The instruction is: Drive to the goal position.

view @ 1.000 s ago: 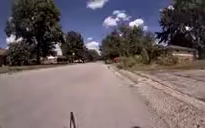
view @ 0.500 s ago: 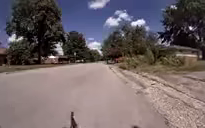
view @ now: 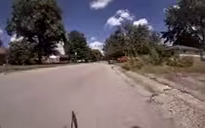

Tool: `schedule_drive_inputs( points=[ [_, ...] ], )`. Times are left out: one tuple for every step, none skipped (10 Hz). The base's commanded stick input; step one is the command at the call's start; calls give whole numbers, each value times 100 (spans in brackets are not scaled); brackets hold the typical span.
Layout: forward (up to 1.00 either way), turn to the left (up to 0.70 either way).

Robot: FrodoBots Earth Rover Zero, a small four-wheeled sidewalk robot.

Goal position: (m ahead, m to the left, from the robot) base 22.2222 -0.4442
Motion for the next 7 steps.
schedule_drive_inputs(
  points=[
    [85,0],
    [85,0],
    [85,0],
    [85,-22],
    [85,-32],
    [85,-34],
    [85,-34]
  ],
)
